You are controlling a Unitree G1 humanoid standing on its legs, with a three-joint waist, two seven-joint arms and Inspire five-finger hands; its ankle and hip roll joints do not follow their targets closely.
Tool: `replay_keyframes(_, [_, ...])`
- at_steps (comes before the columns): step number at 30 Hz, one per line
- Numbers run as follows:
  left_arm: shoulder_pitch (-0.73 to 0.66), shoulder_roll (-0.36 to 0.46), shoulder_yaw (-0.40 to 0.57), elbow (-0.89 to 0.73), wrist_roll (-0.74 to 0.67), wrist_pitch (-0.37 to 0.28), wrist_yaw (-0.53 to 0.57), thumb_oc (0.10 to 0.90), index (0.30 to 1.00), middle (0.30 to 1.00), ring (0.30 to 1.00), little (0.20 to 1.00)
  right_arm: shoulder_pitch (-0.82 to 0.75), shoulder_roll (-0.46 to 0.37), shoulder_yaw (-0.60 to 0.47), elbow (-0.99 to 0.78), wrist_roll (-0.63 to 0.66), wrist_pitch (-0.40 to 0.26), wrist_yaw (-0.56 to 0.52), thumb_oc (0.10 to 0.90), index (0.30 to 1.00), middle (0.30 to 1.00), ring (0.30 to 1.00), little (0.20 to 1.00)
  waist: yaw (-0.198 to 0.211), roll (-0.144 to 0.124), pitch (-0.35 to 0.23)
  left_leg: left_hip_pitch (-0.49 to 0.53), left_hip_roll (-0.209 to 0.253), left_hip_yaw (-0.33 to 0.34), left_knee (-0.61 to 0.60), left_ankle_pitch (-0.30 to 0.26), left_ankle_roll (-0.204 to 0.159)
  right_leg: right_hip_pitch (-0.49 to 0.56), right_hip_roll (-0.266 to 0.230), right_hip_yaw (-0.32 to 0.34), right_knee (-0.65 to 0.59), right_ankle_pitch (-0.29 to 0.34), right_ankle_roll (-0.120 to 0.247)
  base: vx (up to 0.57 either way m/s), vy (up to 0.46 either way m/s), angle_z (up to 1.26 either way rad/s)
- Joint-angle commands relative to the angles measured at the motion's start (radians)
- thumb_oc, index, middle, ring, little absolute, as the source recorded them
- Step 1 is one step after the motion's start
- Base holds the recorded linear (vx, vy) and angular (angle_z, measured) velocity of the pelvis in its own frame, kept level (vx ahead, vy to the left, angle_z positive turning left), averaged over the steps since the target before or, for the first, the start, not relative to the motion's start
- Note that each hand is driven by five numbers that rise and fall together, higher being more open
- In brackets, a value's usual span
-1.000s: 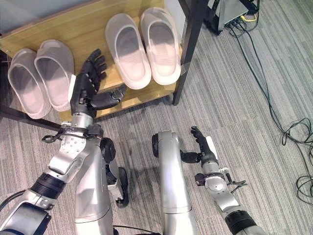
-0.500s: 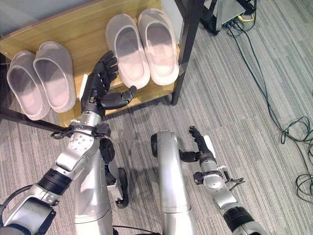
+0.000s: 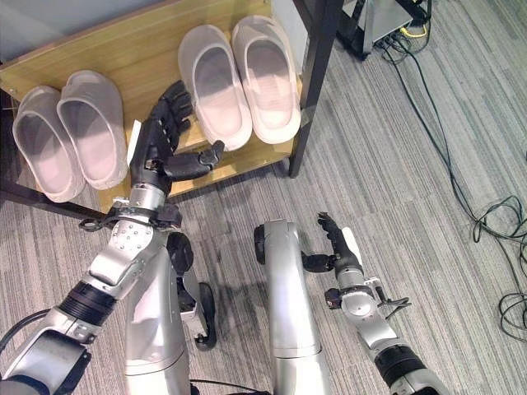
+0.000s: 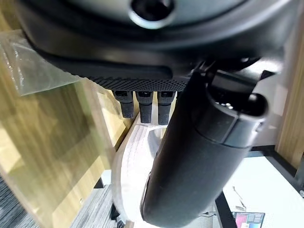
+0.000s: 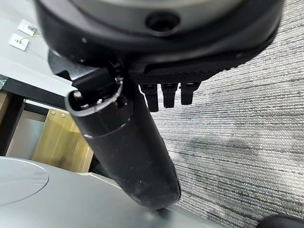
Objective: Arrange the slippers neatly on the shoe rack.
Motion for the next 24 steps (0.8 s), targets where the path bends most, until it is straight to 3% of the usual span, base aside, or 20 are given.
replay_keyframes(1, [-0.133,0.036,0.103,-0.190,0.037,-0.146,0.028,0.800,0.900,0.900,0.900,0.900,-0.038,-0.013,-0.020,-0.145,-0.052,-0.074,0.008,0.800,0.900,0.900,0.900,0.900,0.047,0.017,-0.032,-0.021,-0.101,-0.025,0.001,-0.013,0.017,-0.010,-0.070,0.025,-0.023,0.090,-0.095,-0.01,-0.063,0.00])
replay_keyframes(9, [-0.022,0.042,0.149,-0.392,0.019,-0.160,-0.041,0.800,0.900,0.900,0.900,0.900,-0.042,-0.021,-0.063,-0.207,-0.079,-0.067,0.019,0.800,0.900,0.900,0.900,0.900,0.070,0.004,-0.032,-0.021,-0.107,-0.024,-0.018,-0.004,0.011,-0.010,-0.056,0.025,-0.031,0.121,-0.098,0.00,-0.030,0.01])
replay_keyframes(13, [0.011,0.035,0.146,-0.431,0.029,-0.151,-0.087,0.800,0.900,0.900,0.900,0.900,-0.096,-0.041,-0.073,-0.219,-0.090,-0.070,0.022,0.800,0.900,0.900,0.900,0.900,0.092,-0.012,-0.032,-0.021,-0.096,-0.005,-0.128,0.030,0.007,-0.010,-0.052,0.029,-0.120,0.160,-0.111,-0.08,-0.043,0.05])
replay_keyframes(15, [0.045,0.025,0.154,-0.433,0.016,-0.152,-0.113,0.800,0.900,0.900,0.900,0.900,-0.125,-0.058,-0.093,-0.226,-0.094,-0.072,0.021,0.800,0.900,0.900,0.900,0.900,0.102,-0.012,-0.032,-0.021,-0.101,-0.013,-0.237,0.075,0.005,0.012,-0.060,0.014,-0.221,0.183,-0.117,-0.15,0.005,0.07])
replay_keyframes(16, [0.082,0.036,0.159,-0.421,0.014,-0.148,-0.148,0.800,0.900,0.900,0.900,0.900,-0.146,-0.066,-0.111,-0.229,-0.096,-0.076,0.028,0.800,0.900,0.900,0.900,0.900,0.107,0.000,-0.032,-0.021,-0.107,-0.034,-0.343,0.131,0.010,0.033,-0.072,-0.013,-0.312,0.206,-0.115,-0.19,0.049,0.12])
replay_keyframes(18, [0.104,0.032,0.165,-0.416,0.010,-0.146,-0.165,0.800,0.900,0.900,0.900,0.900,-0.154,-0.069,-0.120,-0.233,-0.093,-0.079,0.033,0.800,0.900,0.900,0.900,0.900,0.108,0.005,-0.033,-0.021,-0.113,-0.044,-0.392,0.165,0.011,0.040,-0.077,-0.024,-0.361,0.222,-0.114,-0.10,0.037,0.12])
replay_keyframes(22, [0.288,0.022,0.146,-0.366,-0.032,-0.143,-0.243,0.800,0.900,0.900,0.900,0.900,-0.110,-0.066,-0.124,-0.217,-0.082,-0.092,0.059,0.800,0.900,0.900,0.900,0.900,0.112,0.026,-0.186,-0.021,-0.092,-0.059,-0.597,0.283,0.025,0.051,-0.129,-0.095,-0.592,0.277,-0.107,-0.03,0.006,-0.01])
replay_keyframes(24, [0.362,0.011,0.145,-0.349,-0.044,-0.143,-0.273,0.800,0.900,0.900,0.900,0.900,-0.077,-0.060,-0.124,-0.214,-0.090,-0.100,0.071,0.800,0.900,0.900,0.900,0.900,0.112,0.031,-0.231,0.047,-0.080,-0.068,-0.739,0.331,0.028,0.115,-0.154,-0.130,-0.738,0.310,-0.099,-0.11,0.002,0.11])
